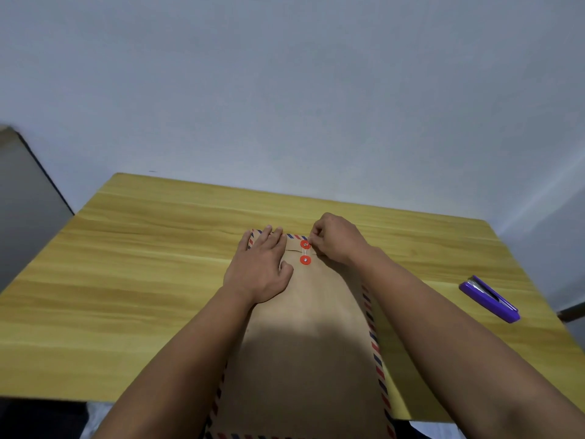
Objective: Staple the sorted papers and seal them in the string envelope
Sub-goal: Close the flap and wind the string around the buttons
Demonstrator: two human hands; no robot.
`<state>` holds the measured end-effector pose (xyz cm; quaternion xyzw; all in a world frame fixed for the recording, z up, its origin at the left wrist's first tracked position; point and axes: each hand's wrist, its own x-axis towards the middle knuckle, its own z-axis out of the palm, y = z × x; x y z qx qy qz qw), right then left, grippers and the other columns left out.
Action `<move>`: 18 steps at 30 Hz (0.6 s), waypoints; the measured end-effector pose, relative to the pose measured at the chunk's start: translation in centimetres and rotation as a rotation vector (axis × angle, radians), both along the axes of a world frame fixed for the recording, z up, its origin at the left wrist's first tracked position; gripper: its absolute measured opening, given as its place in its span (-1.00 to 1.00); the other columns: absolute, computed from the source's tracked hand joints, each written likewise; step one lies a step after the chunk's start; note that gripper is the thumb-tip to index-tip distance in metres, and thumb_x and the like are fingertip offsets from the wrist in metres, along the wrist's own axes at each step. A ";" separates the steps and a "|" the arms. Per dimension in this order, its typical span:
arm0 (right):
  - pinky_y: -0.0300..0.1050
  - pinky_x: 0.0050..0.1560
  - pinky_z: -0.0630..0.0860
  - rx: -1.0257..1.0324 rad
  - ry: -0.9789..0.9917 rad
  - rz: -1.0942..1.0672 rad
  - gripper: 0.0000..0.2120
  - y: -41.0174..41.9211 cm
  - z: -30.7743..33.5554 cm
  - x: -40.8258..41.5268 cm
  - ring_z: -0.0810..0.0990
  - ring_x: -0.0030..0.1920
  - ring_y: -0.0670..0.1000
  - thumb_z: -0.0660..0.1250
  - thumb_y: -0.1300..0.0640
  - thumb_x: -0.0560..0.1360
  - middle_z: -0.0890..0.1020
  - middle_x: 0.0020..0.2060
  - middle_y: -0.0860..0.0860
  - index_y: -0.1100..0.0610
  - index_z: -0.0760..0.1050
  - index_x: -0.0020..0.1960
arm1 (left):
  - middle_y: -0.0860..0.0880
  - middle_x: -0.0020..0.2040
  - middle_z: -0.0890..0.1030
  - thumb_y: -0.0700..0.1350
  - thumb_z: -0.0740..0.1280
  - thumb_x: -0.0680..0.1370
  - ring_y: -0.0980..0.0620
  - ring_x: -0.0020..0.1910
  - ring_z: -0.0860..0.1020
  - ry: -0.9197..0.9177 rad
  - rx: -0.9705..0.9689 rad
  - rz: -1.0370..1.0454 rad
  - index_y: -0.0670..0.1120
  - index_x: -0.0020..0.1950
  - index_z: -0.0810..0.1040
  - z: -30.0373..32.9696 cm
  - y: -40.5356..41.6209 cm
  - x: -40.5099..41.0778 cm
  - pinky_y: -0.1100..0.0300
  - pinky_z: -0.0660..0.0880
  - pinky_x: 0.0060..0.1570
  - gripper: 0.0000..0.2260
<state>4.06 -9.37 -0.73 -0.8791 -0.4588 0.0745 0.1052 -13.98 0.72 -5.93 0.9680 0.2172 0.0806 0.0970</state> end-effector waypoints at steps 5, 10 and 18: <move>0.10 0.06 0.63 -0.067 0.129 -0.039 -0.82 1.2 0.4 0.8 0.67 -0.03 0.08 0.43 0.07 0.55 0.73 -0.15 -0.03 0.12 0.66 -0.19 | 0.01 0.68 0.09 0.10 -0.01 0.59 0.08 0.66 -0.05 0.004 -0.001 0.003 -0.07 0.66 0.15 0.1 0.0 0.0 -0.13 -0.12 0.61 -0.37; 0.09 0.06 0.63 -0.112 0.106 -0.016 -0.83 1.2 0.5 1.0 0.66 -0.03 0.09 0.39 0.12 0.56 0.72 -0.16 -0.01 0.11 0.65 -0.18 | 0.02 0.68 0.10 0.09 0.01 0.60 0.08 0.66 -0.04 -0.001 -0.010 0.007 -0.06 0.66 0.16 0.2 -0.2 0.0 -0.12 -0.12 0.62 -0.37; 0.08 0.10 0.49 -0.009 -0.006 0.089 -0.81 0.0 -0.1 0.6 0.61 0.00 0.05 0.34 0.04 0.63 0.62 -0.01 -0.02 0.09 0.65 -0.08 | 0.02 0.68 0.08 0.09 0.01 0.61 0.08 0.66 -0.05 0.004 -0.005 0.004 -0.06 0.67 0.14 0.2 -0.1 0.0 -0.10 -0.15 0.62 -0.38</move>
